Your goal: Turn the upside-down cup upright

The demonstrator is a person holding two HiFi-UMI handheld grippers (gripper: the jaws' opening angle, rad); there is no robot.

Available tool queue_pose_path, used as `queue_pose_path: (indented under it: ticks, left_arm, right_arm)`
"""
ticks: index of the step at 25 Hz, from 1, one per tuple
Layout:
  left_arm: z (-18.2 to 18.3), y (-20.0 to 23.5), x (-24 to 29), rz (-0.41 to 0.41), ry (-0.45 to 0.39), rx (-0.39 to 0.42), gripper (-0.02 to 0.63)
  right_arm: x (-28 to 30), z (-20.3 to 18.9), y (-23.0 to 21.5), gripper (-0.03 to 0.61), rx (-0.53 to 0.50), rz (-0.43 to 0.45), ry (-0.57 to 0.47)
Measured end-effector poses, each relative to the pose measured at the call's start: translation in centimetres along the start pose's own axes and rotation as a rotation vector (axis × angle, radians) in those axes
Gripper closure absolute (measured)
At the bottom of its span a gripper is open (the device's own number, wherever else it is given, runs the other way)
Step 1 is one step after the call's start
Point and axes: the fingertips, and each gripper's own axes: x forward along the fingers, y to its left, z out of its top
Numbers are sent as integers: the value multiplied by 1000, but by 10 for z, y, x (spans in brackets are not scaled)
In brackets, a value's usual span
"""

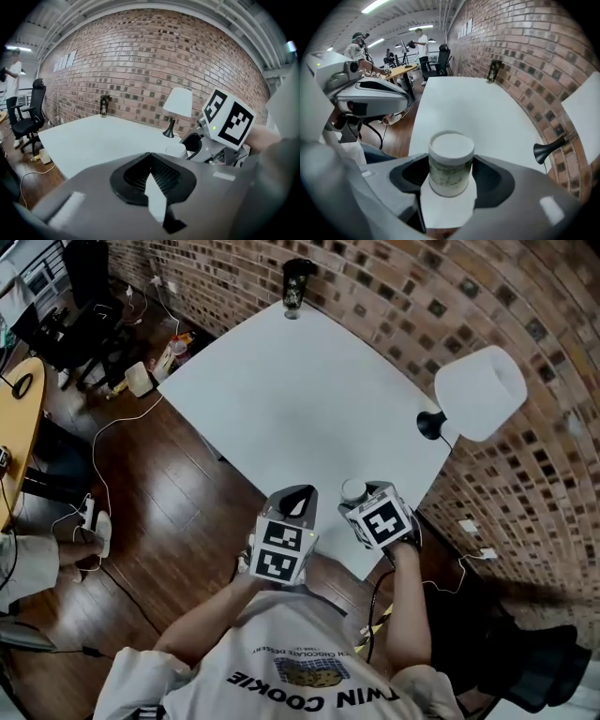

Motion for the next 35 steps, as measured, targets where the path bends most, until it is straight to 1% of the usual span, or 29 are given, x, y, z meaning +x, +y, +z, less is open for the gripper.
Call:
queue_pose_path:
  ticks: [4,6,9,12,14,16,20,22,24,26,28,31,35]
  left_arm:
    - [-3,3,-5,-15,-2,-4,609]
    - [-3,9,-8,-10,-8,-10,609]
    - [-4,16,-13,-3,-11,-20,609]
    - [-9,24,-18,9,-1,-33,609]
    - [-9,28,-19,15,0,-44,609]
    - [-8,28,-19,15,-5,-49,609]
    - [-8,34,-21,24,-15,-55,609]
    - [-9,37,-22,32,-14,-69,609]
    - [-9,36,-22,34,-14,-73,609]
    - [-10,33,-21,32,-13,-68,609]
    - [-10,31,-20,28,-12,-64,609]
    - [-10,28,-18,23,-8,-62,609]
    - [-10,19,-14,8,-2,-50,609]
  right_arm:
    - [7,-20,7,288,-43,59,237]
    - [14,-27,10,288,-63,89,332]
    - [25,-30,9,288,-81,93,425]
    - [36,-28,12,288,-108,86,464]
    - [43,-22,13,288,-120,80,454]
    - [47,-17,9,288,-127,57,436]
    - [50,-16,8,288,-138,29,405]
    - [51,-15,8,288,-162,12,387]
    - [53,-13,8,288,-213,1,358]
    - [52,-15,7,287,-227,-16,343]
    - [48,-12,5,288,-200,-32,302]
    - [40,5,1,287,-139,-31,163]
    - [19,3,-11,287,50,-49,4]
